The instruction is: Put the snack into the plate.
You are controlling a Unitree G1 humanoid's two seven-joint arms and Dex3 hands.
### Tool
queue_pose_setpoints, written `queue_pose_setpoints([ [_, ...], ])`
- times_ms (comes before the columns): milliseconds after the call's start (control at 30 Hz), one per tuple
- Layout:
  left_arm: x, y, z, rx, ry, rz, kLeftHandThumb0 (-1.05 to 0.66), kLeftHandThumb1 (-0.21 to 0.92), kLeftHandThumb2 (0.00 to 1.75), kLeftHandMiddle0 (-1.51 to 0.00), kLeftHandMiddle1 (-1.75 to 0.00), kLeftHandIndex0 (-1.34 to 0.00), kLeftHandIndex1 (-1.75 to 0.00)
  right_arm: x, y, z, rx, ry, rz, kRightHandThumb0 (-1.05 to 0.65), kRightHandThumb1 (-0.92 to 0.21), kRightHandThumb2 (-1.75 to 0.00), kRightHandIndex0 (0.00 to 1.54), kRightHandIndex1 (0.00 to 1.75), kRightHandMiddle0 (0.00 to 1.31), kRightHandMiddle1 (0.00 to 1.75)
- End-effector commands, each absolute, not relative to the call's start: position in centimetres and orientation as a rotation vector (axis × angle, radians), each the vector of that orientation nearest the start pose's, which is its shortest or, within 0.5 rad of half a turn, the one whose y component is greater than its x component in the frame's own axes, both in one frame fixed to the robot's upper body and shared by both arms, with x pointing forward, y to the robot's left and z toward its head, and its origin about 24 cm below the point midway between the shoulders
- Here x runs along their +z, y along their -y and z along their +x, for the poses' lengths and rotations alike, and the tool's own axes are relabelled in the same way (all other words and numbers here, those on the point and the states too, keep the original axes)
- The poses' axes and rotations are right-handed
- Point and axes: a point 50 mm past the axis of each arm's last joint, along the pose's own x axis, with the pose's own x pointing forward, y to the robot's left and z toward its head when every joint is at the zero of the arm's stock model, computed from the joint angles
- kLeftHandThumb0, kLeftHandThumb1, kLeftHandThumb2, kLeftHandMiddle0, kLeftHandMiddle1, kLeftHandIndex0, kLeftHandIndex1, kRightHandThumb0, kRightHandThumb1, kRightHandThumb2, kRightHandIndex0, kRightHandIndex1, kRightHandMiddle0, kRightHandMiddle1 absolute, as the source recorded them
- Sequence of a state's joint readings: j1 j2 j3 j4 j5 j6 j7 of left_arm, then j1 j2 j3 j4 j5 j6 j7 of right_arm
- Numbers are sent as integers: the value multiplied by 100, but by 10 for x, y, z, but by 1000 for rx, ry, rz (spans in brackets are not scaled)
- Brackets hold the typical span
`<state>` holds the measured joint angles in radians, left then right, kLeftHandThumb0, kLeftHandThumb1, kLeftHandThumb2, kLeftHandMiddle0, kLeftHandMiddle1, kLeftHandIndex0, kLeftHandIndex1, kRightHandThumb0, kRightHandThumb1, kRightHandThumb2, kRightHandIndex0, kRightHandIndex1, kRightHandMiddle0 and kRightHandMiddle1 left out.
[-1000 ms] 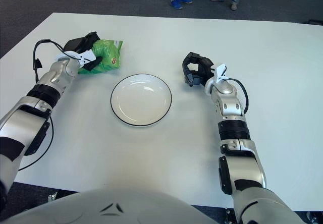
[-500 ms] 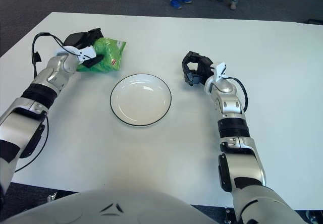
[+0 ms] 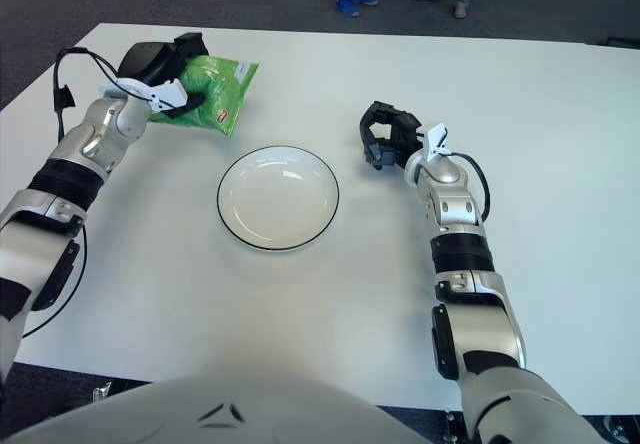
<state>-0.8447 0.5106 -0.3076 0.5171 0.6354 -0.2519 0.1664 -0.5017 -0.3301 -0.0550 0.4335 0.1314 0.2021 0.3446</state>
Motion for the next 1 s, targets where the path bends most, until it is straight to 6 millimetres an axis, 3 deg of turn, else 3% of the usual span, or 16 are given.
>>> queue_pose_setpoints([
  [0, 216, -146, 365, -59, 727, 1201, -53, 16, 150, -129, -175, -73, -175, 38, 204, 327, 268, -347, -139, -44, -44, -116, 127, 175, 52, 175],
  [267, 224, -136, 360, -62, 829, 1169, -55, 13, 154, -129, -175, -76, -175, 38, 204, 327, 272, -345, -136, -44, -44, -116, 127, 175, 52, 175],
  [400, 229, -123, 350, -106, 899, 1101, -56, 11, 157, -128, -175, -78, -175, 38, 203, 327, 273, -340, -141, -44, -44, -116, 127, 175, 52, 175],
  [967, 231, -98, 326, -259, 929, 1017, -56, 11, 157, -126, -175, -79, -175, 37, 203, 328, 273, -345, -138, -44, -45, -115, 127, 175, 51, 175],
])
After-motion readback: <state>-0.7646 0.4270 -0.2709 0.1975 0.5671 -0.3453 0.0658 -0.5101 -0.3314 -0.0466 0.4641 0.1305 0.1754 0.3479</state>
